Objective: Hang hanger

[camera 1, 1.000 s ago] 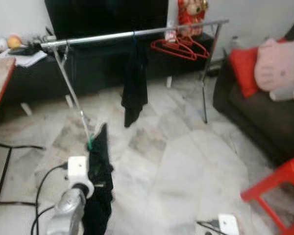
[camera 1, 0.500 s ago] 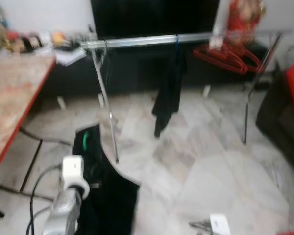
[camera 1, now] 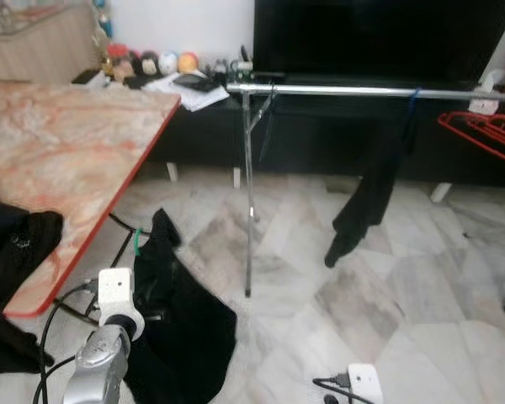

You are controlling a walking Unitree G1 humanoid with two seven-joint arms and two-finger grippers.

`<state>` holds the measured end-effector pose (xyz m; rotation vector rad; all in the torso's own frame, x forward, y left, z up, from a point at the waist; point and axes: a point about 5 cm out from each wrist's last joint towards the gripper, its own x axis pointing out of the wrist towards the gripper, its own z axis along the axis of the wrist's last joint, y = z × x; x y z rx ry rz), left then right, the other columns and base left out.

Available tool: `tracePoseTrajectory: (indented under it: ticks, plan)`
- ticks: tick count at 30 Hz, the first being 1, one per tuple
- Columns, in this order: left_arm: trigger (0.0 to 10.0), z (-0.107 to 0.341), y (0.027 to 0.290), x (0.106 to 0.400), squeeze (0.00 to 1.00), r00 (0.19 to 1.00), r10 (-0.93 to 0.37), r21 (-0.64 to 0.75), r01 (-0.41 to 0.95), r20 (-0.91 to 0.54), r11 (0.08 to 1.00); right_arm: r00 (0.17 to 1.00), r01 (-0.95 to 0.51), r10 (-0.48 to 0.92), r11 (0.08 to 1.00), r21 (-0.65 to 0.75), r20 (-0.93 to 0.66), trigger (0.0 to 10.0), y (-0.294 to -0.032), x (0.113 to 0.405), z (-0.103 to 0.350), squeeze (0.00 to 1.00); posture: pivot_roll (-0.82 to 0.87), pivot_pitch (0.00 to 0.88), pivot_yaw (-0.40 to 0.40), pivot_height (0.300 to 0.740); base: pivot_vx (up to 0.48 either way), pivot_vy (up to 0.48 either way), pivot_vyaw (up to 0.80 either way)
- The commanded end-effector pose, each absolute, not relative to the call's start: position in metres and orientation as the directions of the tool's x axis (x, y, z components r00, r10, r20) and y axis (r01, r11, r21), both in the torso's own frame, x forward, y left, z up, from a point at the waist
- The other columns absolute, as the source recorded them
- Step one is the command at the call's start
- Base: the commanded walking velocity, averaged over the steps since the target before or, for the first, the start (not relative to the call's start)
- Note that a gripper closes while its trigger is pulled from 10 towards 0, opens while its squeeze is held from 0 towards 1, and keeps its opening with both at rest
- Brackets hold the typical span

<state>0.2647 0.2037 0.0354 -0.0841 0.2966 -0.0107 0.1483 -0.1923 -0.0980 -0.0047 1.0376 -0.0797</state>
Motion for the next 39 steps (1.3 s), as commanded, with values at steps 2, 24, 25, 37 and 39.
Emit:
tracePoseTrajectory:
  ticks: [2,24,25,37,39]
  plan:
    - [10.0,0.045,0.202,0.27,0.0,0.966,-0.042,-0.061,0.027,-0.255,0.998,0.517,0.11,-0.095,0.993,-0.044,-0.851,10.0,-0.195,0.152,-0.096,0.0,-0.1,0.0,-0.024,0.74,0.368,0.0,0.0]
    - [10.0,0.044,0.188,0.267,0.0,0.951,-0.162,-0.097,0.141,-0.265,0.985,0.486,0.096,-0.134,0.99,-0.1,-0.864,10.0,-0.2,0.147,-0.098,0.0,-0.1,0.0,-0.023,0.74,0.354,0.0,-0.58]
    - [10.0,0.043,0.188,0.266,0.0,0.949,-0.167,-0.099,0.145,-0.267,0.984,0.484,0.097,-0.136,0.99,-0.101,-0.864,10.0,-0.2,0.147,-0.098,0.0,-0.1,0.0,-0.023,0.74,0.27,0.0,-0.74]
    - [10.0,0.042,0.187,0.264,0.0,0.942,-0.19,-0.088,0.173,-0.278,0.981,0.49,0.108,-0.122,0.991,-0.079,-0.863,10.0,-0.198,0.146,-0.098,0.0,-0.09,0.0,-0.02,0.74,0.151,0.0,-0.62]
    - [10.0,0.042,0.186,0.264,0.0,0.945,-0.178,-0.083,0.161,-0.276,0.983,0.493,0.103,-0.123,0.991,-0.082,-0.861,10.0,-0.198,0.146,-0.098,0.0,-0.09,0.0,-0.02,0.74,0.0,0.0,0.0]
